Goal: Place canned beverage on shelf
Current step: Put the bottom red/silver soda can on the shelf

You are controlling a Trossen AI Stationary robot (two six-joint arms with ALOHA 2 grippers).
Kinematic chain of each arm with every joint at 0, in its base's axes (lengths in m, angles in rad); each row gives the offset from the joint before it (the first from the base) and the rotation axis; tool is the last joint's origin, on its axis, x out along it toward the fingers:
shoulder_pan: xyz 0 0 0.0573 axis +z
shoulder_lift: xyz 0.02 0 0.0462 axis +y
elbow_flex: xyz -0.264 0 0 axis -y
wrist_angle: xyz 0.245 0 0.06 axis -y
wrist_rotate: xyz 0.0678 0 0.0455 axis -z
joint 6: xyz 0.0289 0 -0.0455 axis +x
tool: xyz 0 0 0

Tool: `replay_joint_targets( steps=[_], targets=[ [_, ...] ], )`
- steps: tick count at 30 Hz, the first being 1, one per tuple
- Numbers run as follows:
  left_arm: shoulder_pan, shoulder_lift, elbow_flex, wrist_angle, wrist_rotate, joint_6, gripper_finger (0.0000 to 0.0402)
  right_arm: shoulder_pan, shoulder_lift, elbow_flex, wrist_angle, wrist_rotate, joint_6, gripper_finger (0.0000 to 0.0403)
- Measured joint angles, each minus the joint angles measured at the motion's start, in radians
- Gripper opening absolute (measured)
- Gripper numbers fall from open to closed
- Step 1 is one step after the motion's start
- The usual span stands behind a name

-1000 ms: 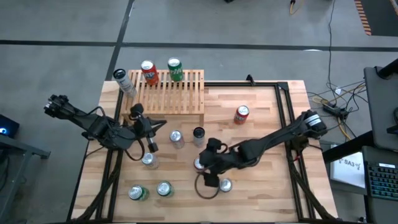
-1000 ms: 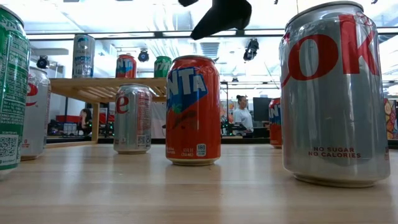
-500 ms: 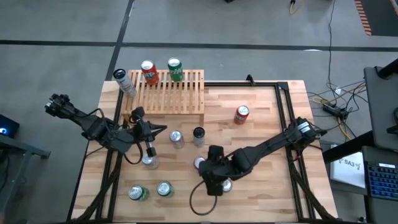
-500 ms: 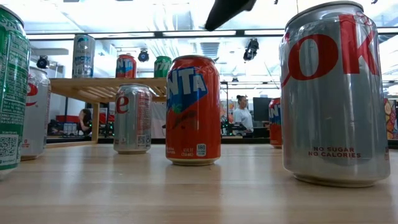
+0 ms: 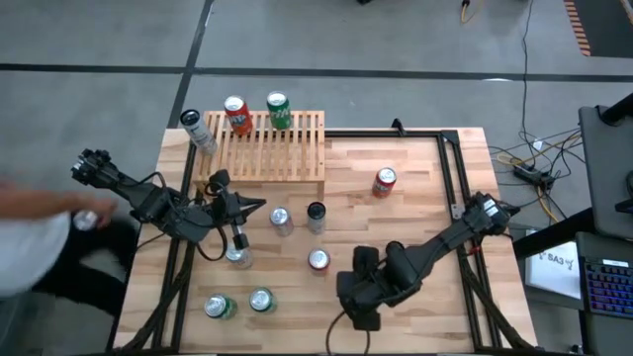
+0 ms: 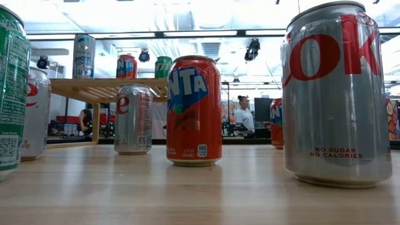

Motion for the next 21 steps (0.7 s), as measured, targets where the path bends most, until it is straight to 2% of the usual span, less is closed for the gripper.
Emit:
replay_joint_targets(
  steps=[8, 21],
  targets=[
    [0.000, 0.000, 0.000, 0.000, 0.000, 0.000, 0.0000, 0.022, 0.003, -0.037, -0.010, -0.043, -0.005, 0.0364],
    [0.000, 0.000, 0.000, 0.000, 0.000, 0.002, 0.0000, 0.022, 0.006, -0.060, -0.004, -0.017, -0.007, 0.0364]
  ],
)
